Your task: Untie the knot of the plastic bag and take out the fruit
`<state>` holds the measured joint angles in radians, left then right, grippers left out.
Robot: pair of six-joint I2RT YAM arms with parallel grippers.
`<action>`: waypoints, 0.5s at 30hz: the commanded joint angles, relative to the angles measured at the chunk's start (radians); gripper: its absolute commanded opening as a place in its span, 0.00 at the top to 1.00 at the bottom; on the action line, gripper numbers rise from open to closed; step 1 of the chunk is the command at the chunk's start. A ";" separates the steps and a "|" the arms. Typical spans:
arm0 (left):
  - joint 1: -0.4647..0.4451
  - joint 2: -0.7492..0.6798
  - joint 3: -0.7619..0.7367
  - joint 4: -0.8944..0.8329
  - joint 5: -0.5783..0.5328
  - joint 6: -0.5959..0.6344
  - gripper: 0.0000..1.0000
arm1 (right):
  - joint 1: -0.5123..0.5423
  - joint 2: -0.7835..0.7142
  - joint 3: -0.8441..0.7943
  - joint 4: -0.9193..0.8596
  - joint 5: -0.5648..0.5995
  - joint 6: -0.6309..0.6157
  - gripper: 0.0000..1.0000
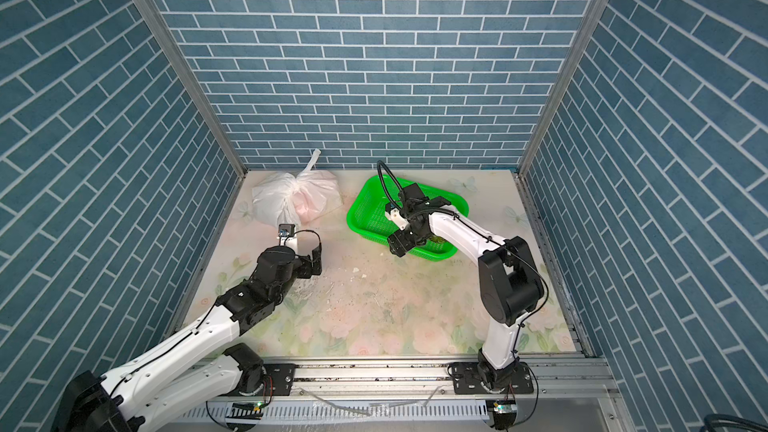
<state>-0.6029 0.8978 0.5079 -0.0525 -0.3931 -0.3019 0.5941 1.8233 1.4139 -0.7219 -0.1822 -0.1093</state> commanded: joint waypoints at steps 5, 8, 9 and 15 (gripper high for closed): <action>-0.006 0.019 -0.024 0.030 0.006 -0.008 0.00 | 0.007 0.080 0.058 0.039 0.118 -0.016 0.45; -0.006 0.040 -0.020 0.044 0.010 -0.009 0.00 | 0.007 0.075 0.037 0.065 0.142 0.000 0.57; -0.006 0.047 -0.016 0.045 0.010 -0.009 0.00 | 0.006 0.072 0.033 0.072 0.150 0.004 0.61; -0.007 0.085 -0.001 0.062 0.014 0.000 0.00 | -0.021 0.076 0.021 0.100 0.197 0.031 0.79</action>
<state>-0.6029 0.9726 0.4984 -0.0147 -0.3809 -0.3031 0.5934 1.8992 1.4250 -0.6296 -0.0238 -0.1093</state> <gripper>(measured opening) 0.996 0.221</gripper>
